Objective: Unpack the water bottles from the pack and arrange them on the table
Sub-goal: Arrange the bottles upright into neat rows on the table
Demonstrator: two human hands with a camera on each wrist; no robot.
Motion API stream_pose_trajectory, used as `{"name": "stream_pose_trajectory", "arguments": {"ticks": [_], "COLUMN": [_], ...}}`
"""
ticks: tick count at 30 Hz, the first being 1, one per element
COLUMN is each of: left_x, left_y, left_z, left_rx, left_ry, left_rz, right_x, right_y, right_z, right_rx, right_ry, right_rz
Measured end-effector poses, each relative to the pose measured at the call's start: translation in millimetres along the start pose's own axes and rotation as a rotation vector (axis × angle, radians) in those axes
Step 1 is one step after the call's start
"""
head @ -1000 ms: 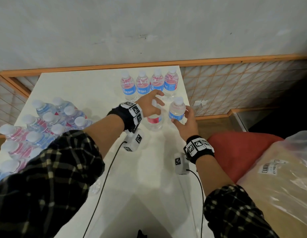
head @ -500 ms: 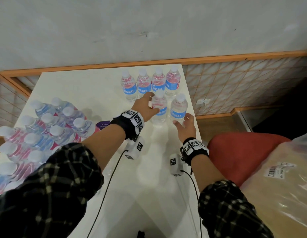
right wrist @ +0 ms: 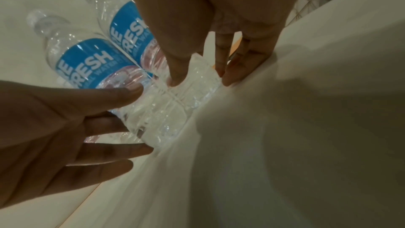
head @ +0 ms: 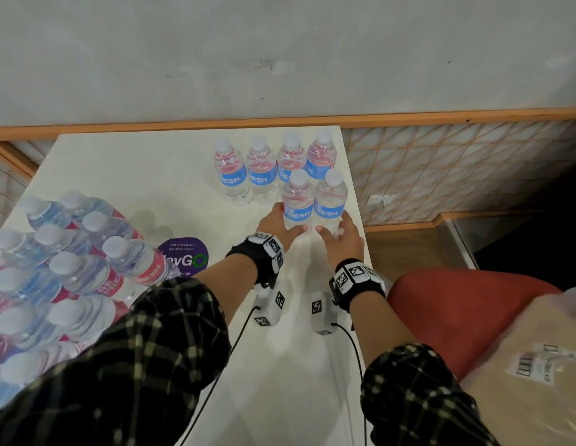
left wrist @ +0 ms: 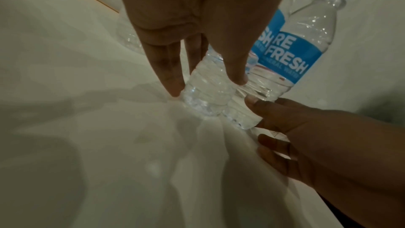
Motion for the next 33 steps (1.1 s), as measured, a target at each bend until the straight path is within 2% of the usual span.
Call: {"name": "stream_pose_trajectory", "arguments": {"ticks": [7, 12, 17, 25, 33], "left_x": [-3, -4, -4, -7, -12], "left_y": [-13, -20, -25, -27, -20], "left_z": [-5, -6, -1, -6, -10], "left_rx": [0.037, 0.045, 0.016, 0.047, 0.009], "left_ry": [0.033, 0.024, 0.042, 0.094, 0.086], "left_rz": [0.011, 0.02, 0.047, 0.045, 0.029], "right_x": [-1, -1, -2, -6, -3], "right_y": [-6, -6, -10, -10, -16], "right_z": [-2, -5, -6, -9, -10], "right_rx": [-0.03, -0.008, -0.034, -0.077, -0.044], "right_ry": [-0.075, 0.013, -0.025, -0.032, 0.011], "right_rz": [0.008, -0.016, 0.019, 0.079, -0.008]}}
Point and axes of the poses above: each hand's wrist, its own y-axis away from the middle knuckle, its own x-axis out of the back of the hand, z = x × y, the point moved 4 cm from there along -y, towards the middle knuckle, and after that the axes turned 7 degrees about -y, right-handed, at the moved point
